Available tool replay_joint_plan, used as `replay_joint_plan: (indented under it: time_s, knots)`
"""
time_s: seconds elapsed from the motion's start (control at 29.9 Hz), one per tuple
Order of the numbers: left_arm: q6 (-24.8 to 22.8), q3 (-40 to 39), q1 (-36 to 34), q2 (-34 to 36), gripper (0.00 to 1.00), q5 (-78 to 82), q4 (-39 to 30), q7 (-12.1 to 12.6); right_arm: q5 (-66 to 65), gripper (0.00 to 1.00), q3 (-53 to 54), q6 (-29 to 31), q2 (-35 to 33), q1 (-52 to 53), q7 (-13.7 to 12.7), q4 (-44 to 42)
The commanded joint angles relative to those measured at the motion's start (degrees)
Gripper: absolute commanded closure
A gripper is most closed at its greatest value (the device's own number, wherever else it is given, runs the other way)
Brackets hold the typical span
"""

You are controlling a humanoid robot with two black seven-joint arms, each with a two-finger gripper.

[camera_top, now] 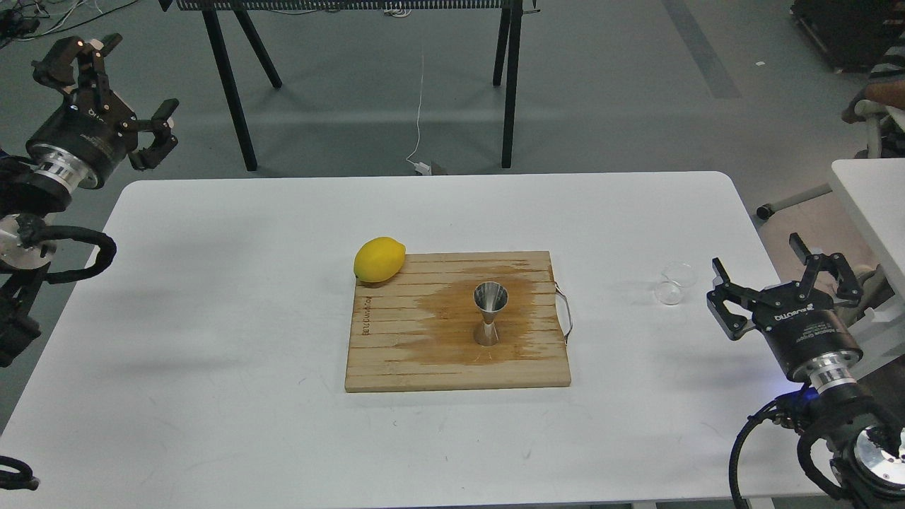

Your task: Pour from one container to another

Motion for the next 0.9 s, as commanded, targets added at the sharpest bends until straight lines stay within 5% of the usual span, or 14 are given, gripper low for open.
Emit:
replay_joint_plan:
  time_s: [0.0,0.6,0.87]
  knots:
    - [0.09,-0.01,-0.2,0.04,0.01,0.03,-0.01,0.0,0.02,0.01,0.85,-3.08,5.0,-0.73,0.17,-0.51]
    - [0.17,-0.01,-0.38,0.74,0.01,0.2,-0.89,-0.18,-0.06,0.01,1.9,-20.3,13.62,8.14,0.61,-8.14]
    - [1.23,-0.01,-0.38,1.53,0.01,0.2,-2.56,-0.18,-0.06,0.02,0.94,-19.79,15.03,14.38,0.17,-18.87]
